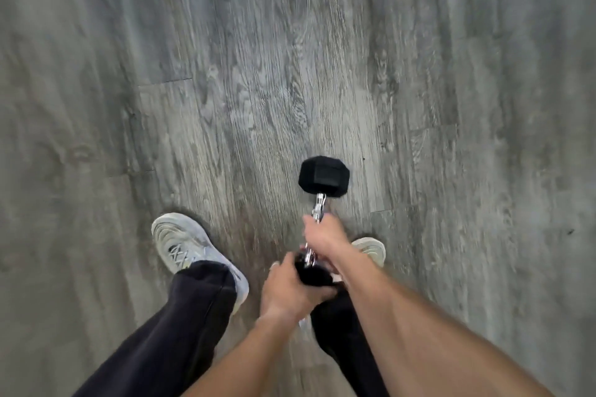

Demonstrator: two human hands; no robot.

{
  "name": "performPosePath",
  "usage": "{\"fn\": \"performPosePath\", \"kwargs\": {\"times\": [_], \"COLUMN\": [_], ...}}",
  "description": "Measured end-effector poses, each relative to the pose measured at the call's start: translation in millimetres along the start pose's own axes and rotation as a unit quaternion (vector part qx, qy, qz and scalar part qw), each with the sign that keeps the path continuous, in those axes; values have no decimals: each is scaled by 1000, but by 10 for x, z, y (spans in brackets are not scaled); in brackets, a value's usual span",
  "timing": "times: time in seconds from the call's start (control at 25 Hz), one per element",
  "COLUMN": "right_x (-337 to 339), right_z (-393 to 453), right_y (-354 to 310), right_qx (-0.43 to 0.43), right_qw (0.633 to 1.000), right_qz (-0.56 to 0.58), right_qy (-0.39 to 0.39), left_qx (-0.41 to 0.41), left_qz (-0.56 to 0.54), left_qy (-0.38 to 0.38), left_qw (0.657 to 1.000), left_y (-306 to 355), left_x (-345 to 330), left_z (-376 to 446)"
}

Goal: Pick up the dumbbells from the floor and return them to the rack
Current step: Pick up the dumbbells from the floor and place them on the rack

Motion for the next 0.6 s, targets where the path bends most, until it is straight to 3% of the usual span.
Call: {"fn": "performPosePath", "kwargs": {"times": [0.16,0.28,0.44,0.6], "right_x": [285,430,129,-619], "right_z": [-1847,-3160,-4827,-5901], "right_y": [281,248,-91,-476], "right_qx": [-60,-53,-33,-27], "right_qw": [989,979,947,920], "right_qz": [135,196,297,328], "right_qy": [-30,-35,-119,-214], "left_qx": [-31,-86,-163,-239], "left_qz": [42,24,-1,73], "left_qy": [-68,-94,-44,30], "left_qw": [996,991,986,968], "left_y": [532,815,902,700], "left_x": [744,1488,2825,4004], "left_z": [-1602,-2625,-3849,-4656]}}
Point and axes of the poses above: each hand's wrist, its own z-axis towards the middle knuckle, its own x-axis out of the back of the hand, y = z × x, the point moved 8 cm from there along z, towards the middle knuckle, and after that the axes turned 9 degrees about -x, right-handed, at the moved point
